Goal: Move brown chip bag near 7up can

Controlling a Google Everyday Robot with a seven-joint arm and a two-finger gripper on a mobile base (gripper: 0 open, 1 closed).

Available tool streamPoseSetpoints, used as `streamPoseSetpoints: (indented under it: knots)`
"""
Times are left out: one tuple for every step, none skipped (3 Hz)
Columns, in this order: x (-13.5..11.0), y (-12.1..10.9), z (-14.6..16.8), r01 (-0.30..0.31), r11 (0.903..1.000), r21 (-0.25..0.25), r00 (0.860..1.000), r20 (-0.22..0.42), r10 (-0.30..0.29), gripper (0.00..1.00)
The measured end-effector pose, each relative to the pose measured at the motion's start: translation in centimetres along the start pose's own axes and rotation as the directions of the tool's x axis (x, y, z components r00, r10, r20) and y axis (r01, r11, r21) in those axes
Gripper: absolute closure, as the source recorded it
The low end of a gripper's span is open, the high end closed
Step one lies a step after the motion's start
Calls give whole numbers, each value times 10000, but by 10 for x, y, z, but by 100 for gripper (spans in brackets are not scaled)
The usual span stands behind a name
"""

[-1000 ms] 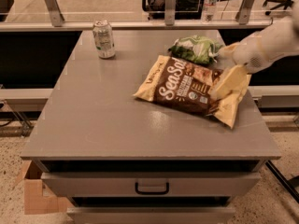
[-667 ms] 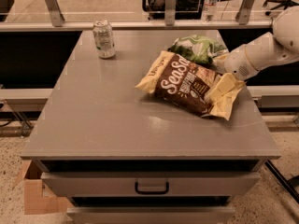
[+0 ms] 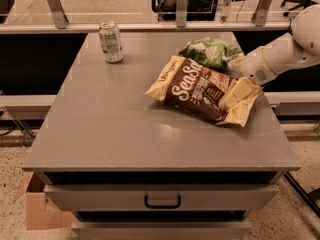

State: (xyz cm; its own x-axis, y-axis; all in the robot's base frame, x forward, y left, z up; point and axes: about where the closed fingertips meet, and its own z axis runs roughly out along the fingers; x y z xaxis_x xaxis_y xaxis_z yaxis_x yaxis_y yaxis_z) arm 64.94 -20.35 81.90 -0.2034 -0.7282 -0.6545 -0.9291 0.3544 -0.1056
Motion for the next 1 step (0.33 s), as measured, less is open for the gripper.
streamPoseSetpoints:
  knots:
    - [0,0,0,0,10000,-2,10000,0,0,0]
